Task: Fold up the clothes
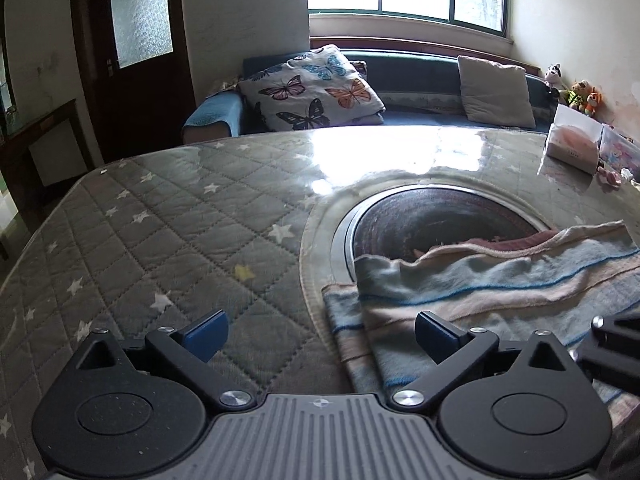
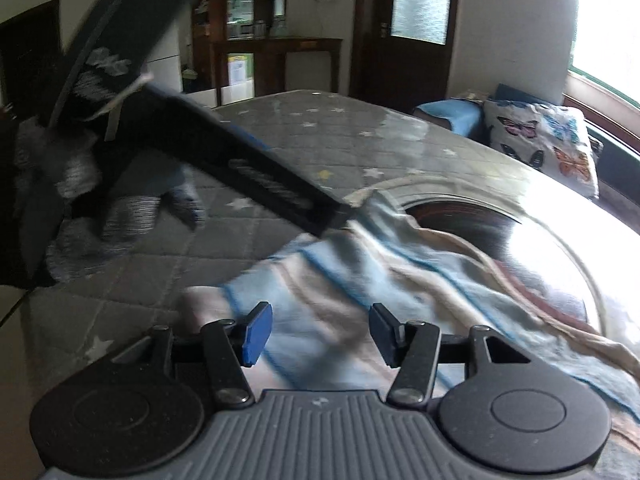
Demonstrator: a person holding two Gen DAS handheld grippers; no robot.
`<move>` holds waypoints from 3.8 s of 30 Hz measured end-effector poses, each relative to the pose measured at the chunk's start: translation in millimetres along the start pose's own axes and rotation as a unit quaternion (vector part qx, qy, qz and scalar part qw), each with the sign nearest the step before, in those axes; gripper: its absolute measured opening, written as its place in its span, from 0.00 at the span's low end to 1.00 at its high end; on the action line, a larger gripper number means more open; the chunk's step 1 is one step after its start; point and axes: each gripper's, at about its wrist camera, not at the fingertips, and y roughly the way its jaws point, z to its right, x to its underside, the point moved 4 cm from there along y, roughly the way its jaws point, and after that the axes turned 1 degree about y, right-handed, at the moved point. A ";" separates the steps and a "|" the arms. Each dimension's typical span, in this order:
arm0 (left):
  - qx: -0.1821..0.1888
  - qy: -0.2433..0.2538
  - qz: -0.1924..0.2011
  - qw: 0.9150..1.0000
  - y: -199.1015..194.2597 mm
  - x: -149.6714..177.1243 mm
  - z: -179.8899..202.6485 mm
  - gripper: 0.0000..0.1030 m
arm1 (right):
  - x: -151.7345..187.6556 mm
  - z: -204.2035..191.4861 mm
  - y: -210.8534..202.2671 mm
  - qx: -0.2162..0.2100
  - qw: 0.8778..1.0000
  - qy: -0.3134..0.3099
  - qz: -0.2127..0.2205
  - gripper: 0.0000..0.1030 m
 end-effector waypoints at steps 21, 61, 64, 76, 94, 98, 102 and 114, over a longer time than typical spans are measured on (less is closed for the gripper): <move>-0.028 -0.023 -0.001 0.999 1.8 16.8 1.5 0.99 | 16.5 -6.9 -31.7 0.003 1.000 -0.002 0.003 0.54; -0.109 -0.023 -0.017 0.994 45.6 -17.7 0.5 1.00 | 122.8 153.9 -156.3 0.183 0.958 0.221 0.015 0.55; -0.100 -0.019 -0.013 0.995 43.0 -19.8 4.1 1.00 | 129.9 166.1 -148.2 0.182 0.953 0.243 0.004 0.55; -0.061 0.004 0.002 0.998 33.3 -29.1 20.4 1.00 | 103.3 207.0 -138.7 0.182 0.956 0.228 0.014 0.55; -0.081 -0.004 -0.033 0.996 72.6 -23.4 20.8 1.00 | 100.1 258.8 -96.9 0.198 0.951 0.236 -0.005 0.54; -0.081 -0.009 -0.022 0.996 60.8 -23.9 18.3 1.00 | 93.2 250.3 -104.1 0.203 0.953 0.224 -0.001 0.54; -0.076 -0.013 -0.010 0.997 43.3 -21.8 15.3 1.00 | 82.5 234.8 -106.5 0.190 0.959 0.211 0.005 0.54; -0.046 -0.018 -0.014 0.999 -0.4 12.1 16.2 0.99 | 43.1 164.6 -54.3 0.141 0.981 0.130 -0.001 0.54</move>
